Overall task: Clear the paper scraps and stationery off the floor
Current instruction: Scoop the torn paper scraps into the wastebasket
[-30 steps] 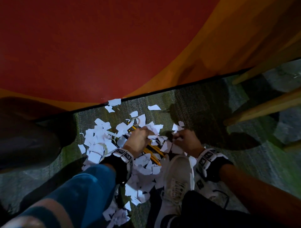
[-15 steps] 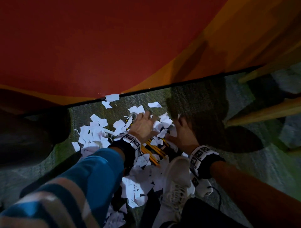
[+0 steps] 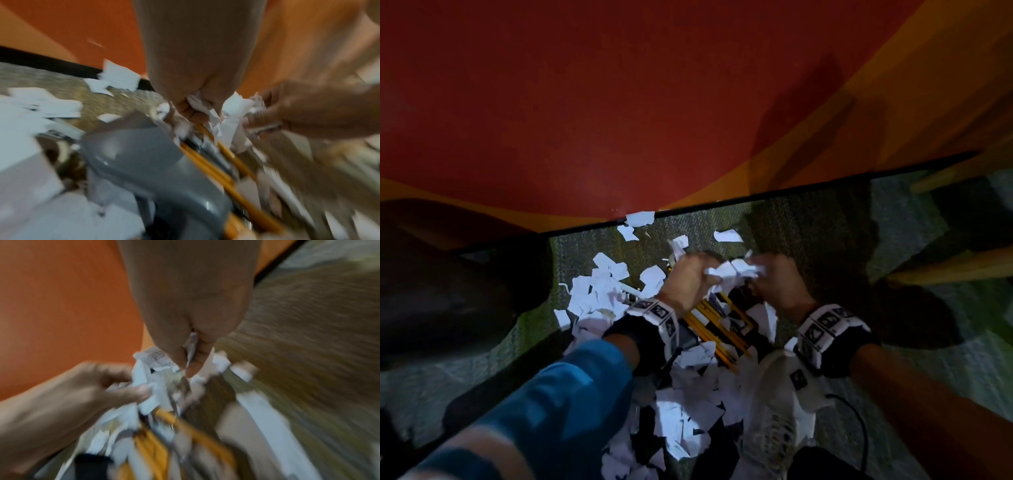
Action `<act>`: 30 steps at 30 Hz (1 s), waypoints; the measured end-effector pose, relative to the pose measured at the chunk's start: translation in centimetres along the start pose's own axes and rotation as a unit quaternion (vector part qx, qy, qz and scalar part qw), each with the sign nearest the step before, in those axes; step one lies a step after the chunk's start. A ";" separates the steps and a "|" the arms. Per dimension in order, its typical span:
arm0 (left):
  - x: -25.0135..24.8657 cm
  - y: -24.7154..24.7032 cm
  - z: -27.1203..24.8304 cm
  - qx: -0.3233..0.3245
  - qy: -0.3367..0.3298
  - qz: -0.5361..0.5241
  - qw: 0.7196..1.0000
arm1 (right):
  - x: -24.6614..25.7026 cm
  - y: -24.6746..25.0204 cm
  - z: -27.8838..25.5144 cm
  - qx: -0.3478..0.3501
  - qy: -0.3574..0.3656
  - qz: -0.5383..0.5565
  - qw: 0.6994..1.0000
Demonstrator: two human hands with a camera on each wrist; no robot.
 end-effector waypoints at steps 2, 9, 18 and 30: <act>1.0 1.7 -0.1 -0.042 0.051 -0.049 0.997 | 0.0 0.3 2.0 -0.001 -0.013 0.022 1.000; 3.9 6.3 1.4 -0.082 0.124 -0.075 0.986 | -1.0 -0.9 7.5 0.142 -0.069 -0.152 0.976; 2.7 6.2 4.9 -0.034 0.159 0.098 0.982 | -0.3 -2.5 7.2 0.140 0.029 -0.162 0.976; 3.3 5.6 5.1 -0.029 0.148 0.167 0.974 | -2.1 1.6 4.2 0.037 -0.058 0.028 0.997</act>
Point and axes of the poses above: each hand's wrist, its own z-axis towards the middle knuckle, its own y-axis out of the back of the hand, x = y × z, the point moved 2 cm from there along z, towards the middle knuckle, and after that the axes turned 12 degrees about y, right-handed, at the moved point
